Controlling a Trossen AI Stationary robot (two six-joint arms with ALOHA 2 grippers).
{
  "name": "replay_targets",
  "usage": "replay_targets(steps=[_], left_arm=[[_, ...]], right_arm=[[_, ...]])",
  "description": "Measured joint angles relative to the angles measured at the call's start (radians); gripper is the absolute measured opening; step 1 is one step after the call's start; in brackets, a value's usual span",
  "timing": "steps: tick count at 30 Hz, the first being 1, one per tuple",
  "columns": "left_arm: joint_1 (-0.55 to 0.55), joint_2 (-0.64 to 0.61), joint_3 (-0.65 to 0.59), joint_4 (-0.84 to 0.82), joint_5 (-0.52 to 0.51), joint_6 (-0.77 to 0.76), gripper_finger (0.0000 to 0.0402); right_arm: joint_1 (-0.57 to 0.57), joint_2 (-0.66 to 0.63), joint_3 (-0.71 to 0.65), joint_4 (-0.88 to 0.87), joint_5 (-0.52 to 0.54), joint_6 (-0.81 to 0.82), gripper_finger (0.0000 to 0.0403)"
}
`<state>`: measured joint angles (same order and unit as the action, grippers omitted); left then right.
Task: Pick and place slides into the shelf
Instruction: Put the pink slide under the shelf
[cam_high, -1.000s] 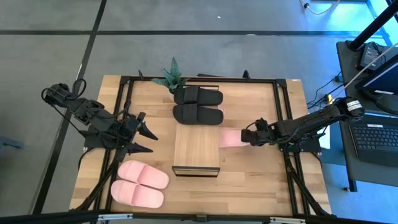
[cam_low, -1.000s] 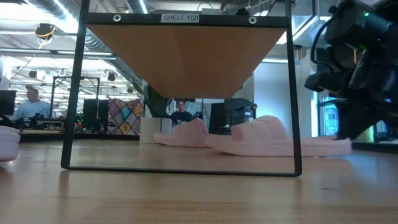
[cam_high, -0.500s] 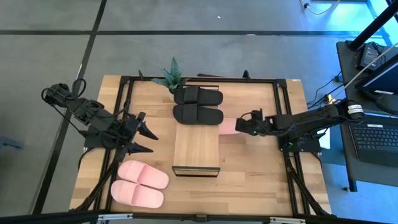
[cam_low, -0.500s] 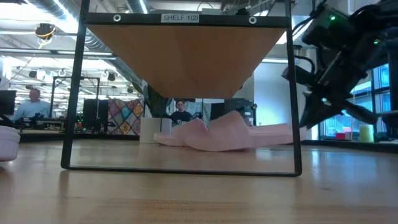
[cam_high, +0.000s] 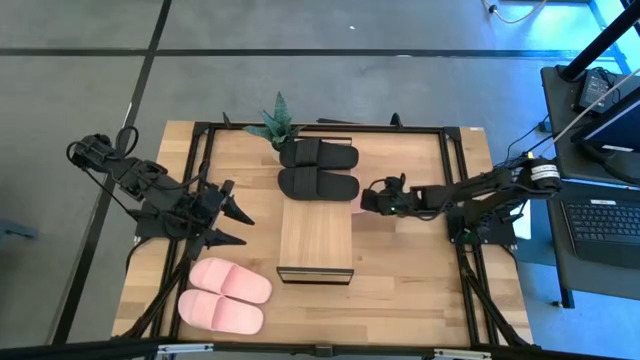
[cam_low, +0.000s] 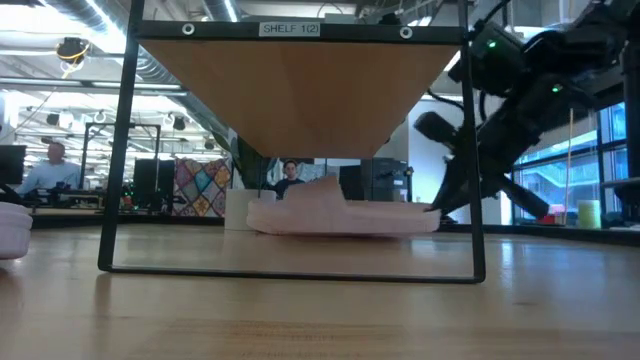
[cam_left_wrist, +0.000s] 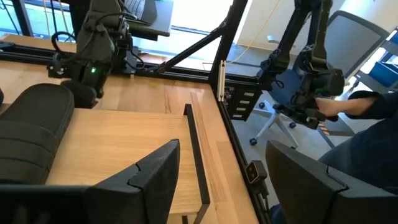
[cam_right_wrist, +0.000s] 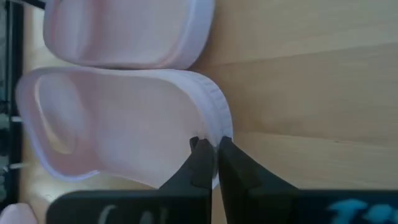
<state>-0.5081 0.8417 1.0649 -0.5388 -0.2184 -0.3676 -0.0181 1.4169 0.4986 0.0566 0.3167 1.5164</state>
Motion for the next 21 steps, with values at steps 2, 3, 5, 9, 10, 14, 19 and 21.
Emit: replay_targets(steps=[2,3,5,9,10,14,19,21], left_arm=[[0.0,0.0,0.0,0.0,0.0,0.0,0.0228],[0.0,0.0,0.0,0.0,0.0,0.0,0.0228],[0.0,0.0,0.0,0.0,0.0,0.0,0.0228],[0.0,0.0,0.0,0.0,0.0,-0.024,0.0228],[0.0,0.0,0.0,-0.001,0.0,-0.024,0.0228],[0.0,0.0,0.0,0.0,0.0,-0.024,0.0228],[0.0,0.0,0.0,0.0,0.0,-0.025,0.0228],[0.0,0.0,0.0,0.0,0.0,-0.025,0.0228]], right_arm=[[-0.003,0.037,0.022,-0.002,-0.004,-0.005,0.0012],[-0.006,0.053,0.032,-0.003,-0.01,-0.01,0.0012],[-0.012,0.078,0.047,-0.005,-0.02,-0.027,0.0012],[-0.019,0.105,0.067,-0.003,-0.024,-0.04,0.0012],[-0.02,0.109,0.07,-0.004,-0.027,-0.052,0.0012],[-0.024,0.113,0.073,-0.004,-0.043,-0.055,0.0037],[-0.024,0.111,0.074,-0.005,-0.048,-0.062,0.0084],[-0.024,0.111,0.074,-0.005,-0.048,-0.082,0.0104]])
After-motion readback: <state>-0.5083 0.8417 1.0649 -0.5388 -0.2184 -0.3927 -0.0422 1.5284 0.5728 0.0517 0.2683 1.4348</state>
